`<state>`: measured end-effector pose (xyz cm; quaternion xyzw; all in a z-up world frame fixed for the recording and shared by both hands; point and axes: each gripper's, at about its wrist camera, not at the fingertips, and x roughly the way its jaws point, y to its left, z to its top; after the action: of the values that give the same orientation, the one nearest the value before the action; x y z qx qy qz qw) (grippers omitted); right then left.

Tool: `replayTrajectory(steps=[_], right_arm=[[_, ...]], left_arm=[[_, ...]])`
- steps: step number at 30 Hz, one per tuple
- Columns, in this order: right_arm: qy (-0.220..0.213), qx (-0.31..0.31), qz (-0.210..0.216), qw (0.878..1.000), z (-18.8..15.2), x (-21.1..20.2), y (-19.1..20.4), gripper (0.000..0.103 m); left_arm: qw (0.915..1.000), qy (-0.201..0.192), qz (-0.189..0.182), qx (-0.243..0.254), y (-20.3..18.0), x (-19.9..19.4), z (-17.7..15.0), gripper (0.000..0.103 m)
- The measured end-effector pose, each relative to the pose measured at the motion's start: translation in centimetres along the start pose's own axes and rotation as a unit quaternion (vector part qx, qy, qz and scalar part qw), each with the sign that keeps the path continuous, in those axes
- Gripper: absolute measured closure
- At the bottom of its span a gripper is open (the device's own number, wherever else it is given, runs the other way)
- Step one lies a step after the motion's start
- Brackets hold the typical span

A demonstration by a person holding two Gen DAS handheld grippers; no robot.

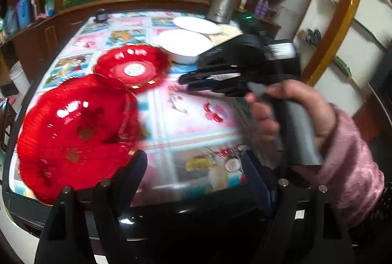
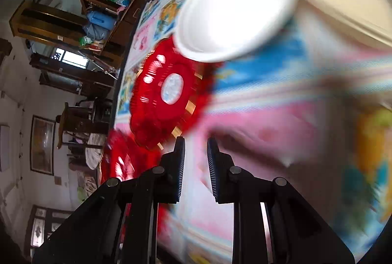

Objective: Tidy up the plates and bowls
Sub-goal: 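Move the right gripper to the small labeled red plate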

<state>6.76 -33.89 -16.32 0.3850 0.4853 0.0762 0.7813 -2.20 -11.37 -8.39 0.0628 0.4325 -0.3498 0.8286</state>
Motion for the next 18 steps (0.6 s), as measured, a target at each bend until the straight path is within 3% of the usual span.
replayTrajectory(steps=[2,4,6,10,18], right_arm=[[0.001,0.006,0.003,1.000,-0.2,-1.0,-1.2,0.084],[0.018,0.038,0.039,0.998,0.1,-1.2,-2.2,0.083],[0.030,0.043,0.057,0.997,0.6,-0.5,-1.8,0.080],[0.015,0.021,0.027,0.999,1.9,1.1,0.1,0.076],[-0.025,0.019,-0.003,0.999,5.0,2.6,1.4,0.076]], left_arm=[[0.9998,0.012,-0.012,-0.010,-0.3,0.6,-0.1,0.023],[0.9994,0.014,-0.021,-0.022,-0.4,1.0,-0.2,0.023],[0.9996,0.001,-0.009,-0.025,-0.3,2.0,-0.2,0.023],[0.9986,-0.018,0.035,-0.035,0.5,4.0,0.6,0.024],[0.9949,-0.020,0.043,-0.089,3.6,4.8,2.3,0.024]])
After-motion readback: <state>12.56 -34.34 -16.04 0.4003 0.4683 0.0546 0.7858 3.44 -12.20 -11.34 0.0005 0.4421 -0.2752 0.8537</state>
